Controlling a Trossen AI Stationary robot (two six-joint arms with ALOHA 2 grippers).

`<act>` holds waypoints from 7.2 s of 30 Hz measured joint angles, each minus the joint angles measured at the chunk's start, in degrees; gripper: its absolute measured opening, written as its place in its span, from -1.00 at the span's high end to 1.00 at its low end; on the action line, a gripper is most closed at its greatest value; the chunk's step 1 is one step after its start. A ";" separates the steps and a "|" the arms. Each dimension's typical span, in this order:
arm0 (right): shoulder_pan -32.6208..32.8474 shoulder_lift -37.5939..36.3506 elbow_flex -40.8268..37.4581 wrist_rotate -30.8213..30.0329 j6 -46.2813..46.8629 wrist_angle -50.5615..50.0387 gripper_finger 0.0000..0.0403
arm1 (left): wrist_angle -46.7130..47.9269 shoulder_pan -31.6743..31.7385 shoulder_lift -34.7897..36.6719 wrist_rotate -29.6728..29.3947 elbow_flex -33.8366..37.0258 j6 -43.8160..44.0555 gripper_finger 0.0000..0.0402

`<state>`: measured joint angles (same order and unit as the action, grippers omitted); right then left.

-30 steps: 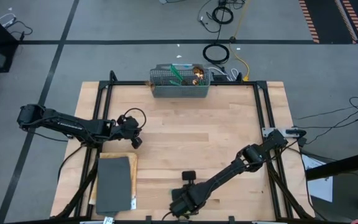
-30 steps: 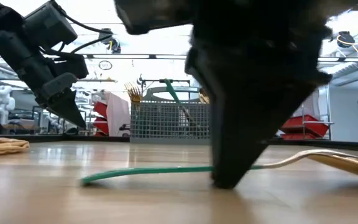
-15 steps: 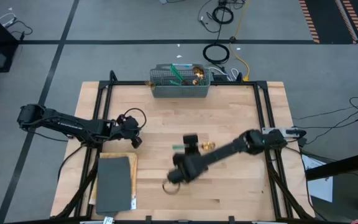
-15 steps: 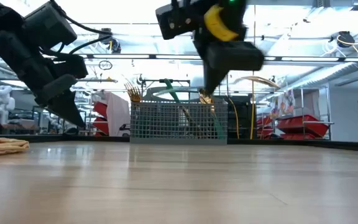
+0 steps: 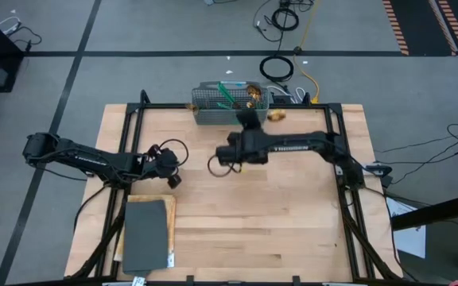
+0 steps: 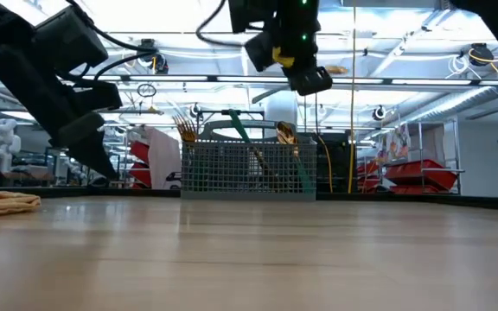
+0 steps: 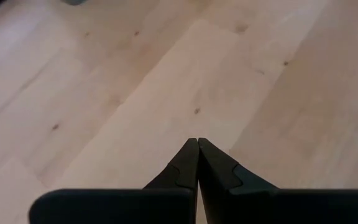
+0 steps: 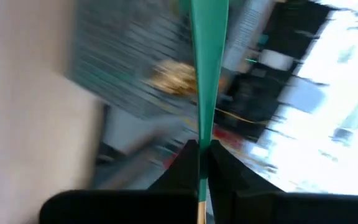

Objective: Sort silverware
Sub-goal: Put the green spoon into the gray silverware basket, then return to Home Position

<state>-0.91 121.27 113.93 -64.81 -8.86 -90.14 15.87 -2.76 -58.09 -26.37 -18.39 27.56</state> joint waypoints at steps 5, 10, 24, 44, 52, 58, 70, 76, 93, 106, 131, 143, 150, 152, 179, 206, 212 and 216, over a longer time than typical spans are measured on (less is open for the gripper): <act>-5.62 -0.05 0.02 -13.67 -13.27 0.06 1.00 | 0.06 0.00 -0.15 -3.38 0.00 -0.15 0.95; -10.85 0.99 -0.02 -17.06 -17.97 0.12 1.00 | -0.06 0.00 -0.15 -4.59 0.00 -1.23 0.95; -15.79 0.90 -14.99 -20.58 -24.32 0.38 1.00 | -0.41 0.00 -0.15 -8.28 0.00 -2.59 0.95; -20.13 0.97 -21.97 -24.42 -31.16 13.55 1.00 | -0.41 0.00 -0.15 -11.12 0.00 -2.48 0.95; -20.85 0.97 -21.97 -22.18 -35.76 16.34 1.00 | -0.41 0.00 -0.17 -12.87 0.00 -2.52 0.95; -20.66 0.97 -21.97 -21.72 -37.78 17.18 1.00 | -0.41 0.00 -0.17 -12.92 0.00 -2.52 0.95; -18.72 0.97 -21.97 -17.45 -44.65 20.00 0.68 | -0.41 0.00 -0.17 -12.92 0.00 -2.50 0.95; -18.26 0.97 -21.97 -17.43 -45.07 21.11 0.47 | -0.39 0.00 -0.17 -12.93 0.02 -2.52 0.95; -16.93 0.90 -15.77 -17.92 -44.35 19.53 0.14 | -0.36 0.00 -0.17 -12.93 0.02 -2.94 0.95; -17.95 0.88 -4.71 -17.59 -33.56 17.41 0.10 | -0.35 0.00 -0.17 -12.93 0.02 -2.94 0.95; -13.60 -64.20 -15.08 49.81 4.95 18.53 0.21 | -22.49 -10.12 28.13 -6.53 -7.19 -40.80 0.95; -13.60 -101.42 -64.54 53.11 8.38 64.80 0.21 | -8.54 -10.13 51.72 5.94 -7.21 -35.20 0.95; -13.60 -106.92 -83.32 61.50 12.75 75.64 0.21 | 1.95 -10.12 57.48 7.46 -7.12 -29.74 0.95; -13.56 -108.39 -86.73 63.19 14.12 76.02 0.21 | 2.25 -10.14 57.95 7.69 -6.41 -29.39 0.95; -10.82 -121.07 -112.00 72.57 17.39 89.30 0.21 | -6.25 -10.12 58.08 12.74 14.14 -28.50 0.95; -4.96 -117.41 -113.14 73.65 7.63 92.56 0.21 | -8.08 -10.12 57.97 12.35 14.64 -29.49 0.95; -4.96 -117.41 -113.14 73.65 5.70 92.52 0.21 | -8.03 -10.12 57.97 12.32 14.64 -29.49 0.95; -4.96 -117.41 -113.14 73.65 5.64 92.49 0.21 | -8.01 -10.12 57.97 12.30 14.64 -29.47 0.95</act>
<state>-5.87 3.86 0.80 8.84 -3.22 2.35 7.86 -12.88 -0.12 -14.06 -3.75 -1.91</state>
